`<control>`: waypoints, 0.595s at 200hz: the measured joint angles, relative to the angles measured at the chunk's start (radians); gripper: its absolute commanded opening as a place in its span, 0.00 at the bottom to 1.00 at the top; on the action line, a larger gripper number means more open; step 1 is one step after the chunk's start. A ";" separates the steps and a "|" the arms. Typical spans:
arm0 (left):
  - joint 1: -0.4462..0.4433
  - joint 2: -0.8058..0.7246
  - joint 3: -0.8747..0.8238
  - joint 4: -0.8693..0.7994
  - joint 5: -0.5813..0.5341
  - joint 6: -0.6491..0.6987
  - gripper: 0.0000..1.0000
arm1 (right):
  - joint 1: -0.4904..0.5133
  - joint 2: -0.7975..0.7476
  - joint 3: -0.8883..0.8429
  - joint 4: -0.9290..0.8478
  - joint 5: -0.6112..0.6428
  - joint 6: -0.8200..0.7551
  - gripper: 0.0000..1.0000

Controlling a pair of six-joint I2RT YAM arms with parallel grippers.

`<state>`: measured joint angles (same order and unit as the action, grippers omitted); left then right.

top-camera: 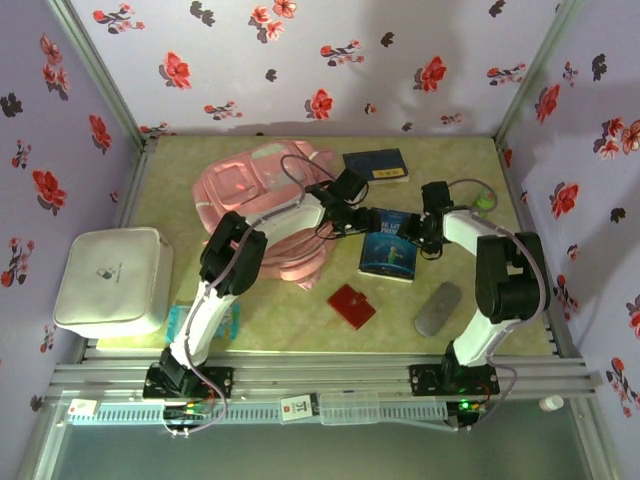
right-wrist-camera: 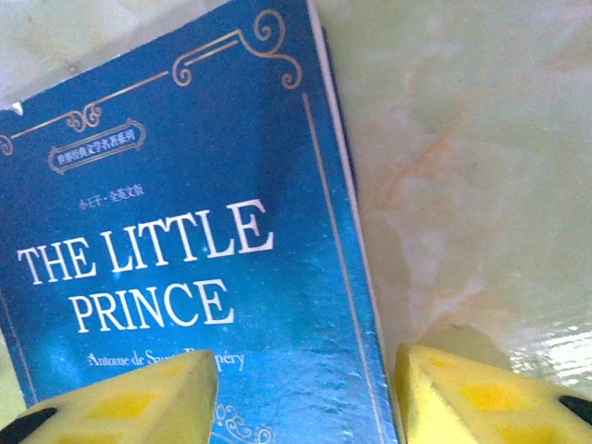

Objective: Pack books, pencil case, and school supplies into a backpack

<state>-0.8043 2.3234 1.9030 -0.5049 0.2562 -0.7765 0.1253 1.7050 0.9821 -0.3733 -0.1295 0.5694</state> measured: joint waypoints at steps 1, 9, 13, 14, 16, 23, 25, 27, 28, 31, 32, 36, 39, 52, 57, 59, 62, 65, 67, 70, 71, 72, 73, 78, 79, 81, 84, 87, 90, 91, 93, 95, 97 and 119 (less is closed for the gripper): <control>0.000 0.001 0.000 0.000 -0.001 0.000 0.65 | 0.000 0.000 0.000 0.000 0.001 0.000 0.52; -0.001 0.008 0.002 -0.004 -0.003 0.000 0.64 | 0.000 -0.004 0.000 -0.010 0.013 -0.002 0.51; -0.001 0.010 0.002 -0.006 -0.003 0.000 0.64 | 0.000 -0.005 0.000 -0.013 0.018 -0.003 0.50; -0.001 0.010 0.002 -0.007 -0.003 0.000 0.64 | 0.000 -0.006 0.000 -0.014 0.020 -0.004 0.50; -0.002 0.012 0.002 -0.009 -0.003 0.000 0.63 | 0.000 -0.006 0.000 -0.015 0.022 -0.005 0.50; -0.003 0.016 0.002 -0.013 -0.003 0.000 0.63 | 0.001 -0.008 -0.001 -0.019 0.026 -0.010 0.48; -0.003 0.016 0.002 -0.014 -0.003 0.001 0.62 | 0.002 -0.009 -0.002 -0.019 0.028 -0.012 0.48; -0.003 0.017 0.002 -0.015 -0.003 0.001 0.62 | 0.002 -0.009 -0.002 -0.020 0.029 -0.011 0.48; -0.003 0.018 0.002 -0.016 -0.003 0.001 0.61 | 0.002 -0.009 -0.002 -0.021 0.030 -0.012 0.47; -0.004 0.019 0.002 -0.018 -0.002 0.000 0.61 | 0.002 -0.009 -0.002 -0.022 0.031 -0.013 0.47; -0.004 0.020 0.003 -0.019 -0.002 0.001 0.60 | 0.002 -0.009 -0.002 -0.022 0.031 -0.014 0.46; -0.004 0.021 0.005 -0.024 -0.002 0.000 0.59 | 0.002 -0.009 -0.002 -0.022 0.032 -0.014 0.46; -0.005 0.023 0.006 -0.027 -0.002 0.001 0.59 | 0.002 -0.009 -0.002 -0.022 0.033 -0.016 0.46; -0.008 0.031 0.014 -0.032 -0.001 0.001 0.56 | 0.005 -0.009 -0.003 -0.024 0.032 -0.020 0.44; -0.009 0.032 0.016 -0.031 -0.001 0.001 0.55 | 0.005 -0.009 -0.003 -0.024 0.032 -0.019 0.44; -0.010 0.034 0.016 -0.032 -0.001 0.001 0.54 | 0.006 -0.009 -0.003 -0.024 0.032 -0.019 0.44; -0.010 0.034 0.017 -0.032 -0.001 0.001 0.53 | 0.006 -0.009 -0.003 -0.024 0.032 -0.019 0.44; -0.010 0.034 0.017 -0.032 0.000 0.001 0.53 | 0.007 -0.009 -0.003 -0.024 0.032 -0.019 0.44; -0.010 0.034 0.017 -0.033 0.000 0.002 0.52 | 0.008 -0.009 -0.003 -0.024 0.032 -0.019 0.44; -0.011 0.034 0.017 -0.034 0.001 0.002 0.52 | 0.008 -0.009 -0.004 -0.024 0.032 -0.019 0.44; -0.011 0.034 0.017 -0.034 0.002 0.001 0.51 | 0.009 -0.009 -0.005 -0.024 0.032 -0.019 0.43; -0.011 0.034 0.017 -0.034 0.002 0.001 0.51 | 0.010 -0.009 -0.005 -0.023 0.032 -0.019 0.43; -0.011 0.034 0.017 -0.034 0.003 0.002 0.51 | 0.010 -0.009 -0.006 -0.023 0.032 -0.019 0.43; -0.012 0.034 0.017 -0.035 0.005 0.003 0.50 | 0.012 -0.009 -0.008 -0.021 0.032 -0.019 0.43; -0.012 0.034 0.017 -0.035 0.006 0.004 0.50 | 0.013 -0.009 -0.009 -0.021 0.031 -0.019 0.43; -0.012 0.034 0.017 -0.034 0.006 0.004 0.50 | 0.013 -0.009 -0.010 -0.021 0.031 -0.019 0.43; -0.012 0.034 0.017 -0.034 0.007 0.004 0.50 | 0.014 -0.009 -0.012 -0.020 0.031 -0.019 0.43; -0.012 0.034 0.017 -0.034 0.007 0.004 0.49 | 0.016 -0.009 -0.014 -0.020 0.031 -0.019 0.43; -0.013 0.034 0.017 -0.035 0.008 0.004 0.49 | 0.018 -0.009 -0.016 -0.020 0.030 -0.019 0.42; -0.013 0.034 0.017 -0.035 0.008 0.003 0.49 | 0.018 -0.009 -0.017 -0.020 0.030 -0.019 0.42; -0.013 0.034 0.017 -0.035 0.009 0.004 0.48 | 0.018 -0.009 -0.018 -0.021 0.029 -0.019 0.42; -0.013 0.034 0.017 -0.035 0.009 0.004 0.48 | 0.019 -0.009 -0.019 -0.021 0.029 -0.018 0.42; -0.013 0.034 0.017 -0.035 0.010 0.004 0.48 | 0.020 -0.009 -0.021 -0.021 0.029 -0.018 0.41; -0.014 0.034 0.017 -0.035 0.017 0.003 0.45 | 0.024 -0.009 -0.028 -0.015 0.028 -0.012 0.38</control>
<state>-0.8185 2.3573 1.9198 -0.5396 0.2733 -0.7731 0.1497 1.6962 0.9543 -0.3885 -0.1017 0.5571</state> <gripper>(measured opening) 0.464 0.401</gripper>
